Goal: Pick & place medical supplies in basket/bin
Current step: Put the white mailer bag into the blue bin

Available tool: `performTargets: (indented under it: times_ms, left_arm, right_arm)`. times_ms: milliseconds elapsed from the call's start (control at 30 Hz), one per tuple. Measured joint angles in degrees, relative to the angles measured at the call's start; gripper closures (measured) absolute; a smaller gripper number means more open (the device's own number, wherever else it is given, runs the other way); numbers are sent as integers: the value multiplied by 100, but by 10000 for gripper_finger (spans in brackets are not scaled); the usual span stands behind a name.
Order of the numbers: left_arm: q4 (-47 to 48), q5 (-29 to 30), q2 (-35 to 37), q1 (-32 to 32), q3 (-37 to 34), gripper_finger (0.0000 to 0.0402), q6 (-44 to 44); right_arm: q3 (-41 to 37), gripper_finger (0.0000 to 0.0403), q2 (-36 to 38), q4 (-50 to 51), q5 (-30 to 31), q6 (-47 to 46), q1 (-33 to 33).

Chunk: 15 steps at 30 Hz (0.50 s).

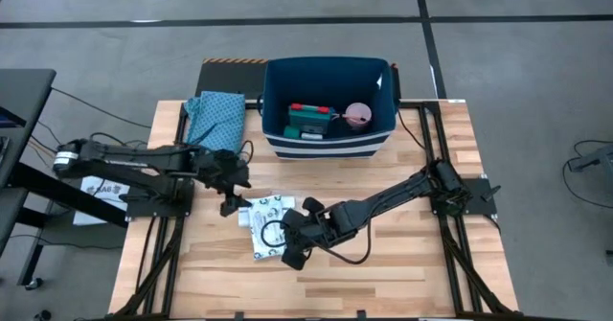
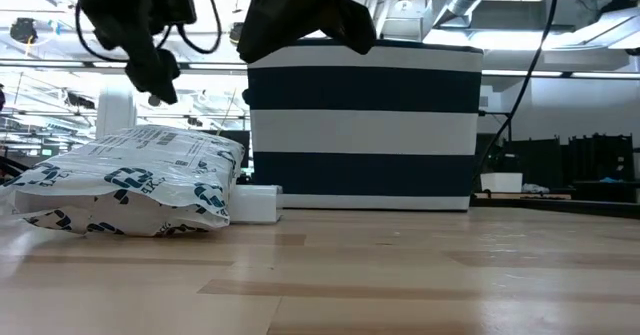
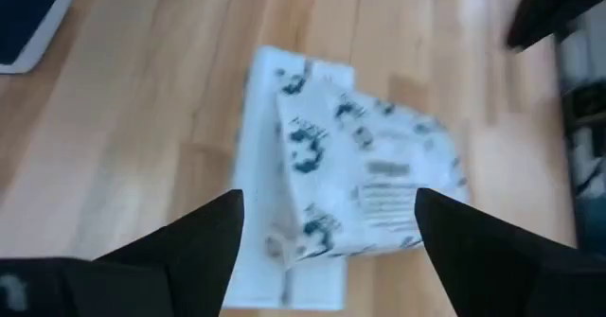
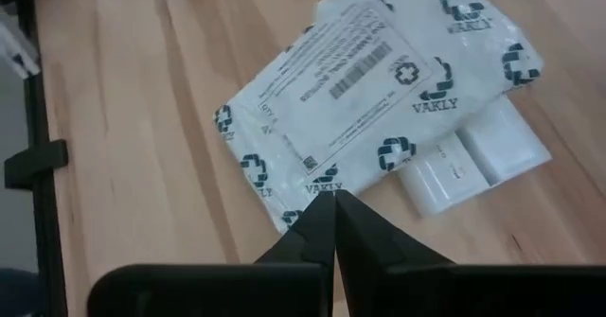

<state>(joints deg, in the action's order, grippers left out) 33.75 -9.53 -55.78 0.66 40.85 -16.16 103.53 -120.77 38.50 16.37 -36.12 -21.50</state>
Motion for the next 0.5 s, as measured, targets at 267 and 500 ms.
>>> performTargets:
  times_ms: [267, 500]
  left_arm:
    - [3, -445, -736, 437, 358, 86, 662]
    - [222, -575, -890, 534, 609, 85, 902]
  right_arm:
    - [-4, 402, -388, -492, -806, 876, 72]
    - [-2, 403, -527, -720, -1169, 974, 75]
